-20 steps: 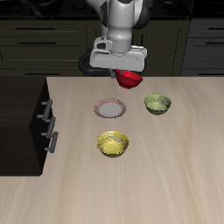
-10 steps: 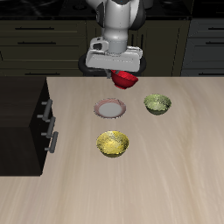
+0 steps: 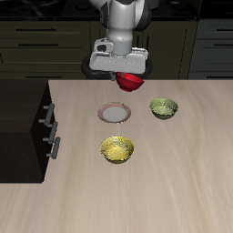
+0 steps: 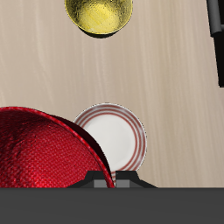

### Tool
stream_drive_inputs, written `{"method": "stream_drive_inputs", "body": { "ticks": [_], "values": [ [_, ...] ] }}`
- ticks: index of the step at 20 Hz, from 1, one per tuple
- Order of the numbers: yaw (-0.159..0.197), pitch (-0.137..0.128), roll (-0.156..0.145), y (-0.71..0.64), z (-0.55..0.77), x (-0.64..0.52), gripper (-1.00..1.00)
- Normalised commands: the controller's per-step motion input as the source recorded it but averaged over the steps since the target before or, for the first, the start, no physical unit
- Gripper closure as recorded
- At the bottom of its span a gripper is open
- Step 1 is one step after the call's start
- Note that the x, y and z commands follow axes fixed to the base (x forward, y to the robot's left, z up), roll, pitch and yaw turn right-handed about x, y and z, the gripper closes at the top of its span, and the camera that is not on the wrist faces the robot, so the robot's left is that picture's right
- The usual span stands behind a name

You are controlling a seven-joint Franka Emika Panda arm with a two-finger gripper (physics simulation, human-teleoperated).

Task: Place the red bowl on the plate

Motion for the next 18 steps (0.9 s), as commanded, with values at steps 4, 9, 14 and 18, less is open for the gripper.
{"method": "stream_drive_inputs", "body": {
  "ticks": [4,9,14,18],
  "values": [
    [-0.002,0.003,-0.008,-0.07,-0.05,-0.02,1.0],
    [-0.01,0.01,-0.025,-0.1,-0.07,0.0,1.0],
    [-0.003,0.002,-0.019,-0.06,-0.06,-0.01,1.0],
    [0.001,0.011,-0.005,0.02,-0.11,0.02,1.0]
  ]
}}
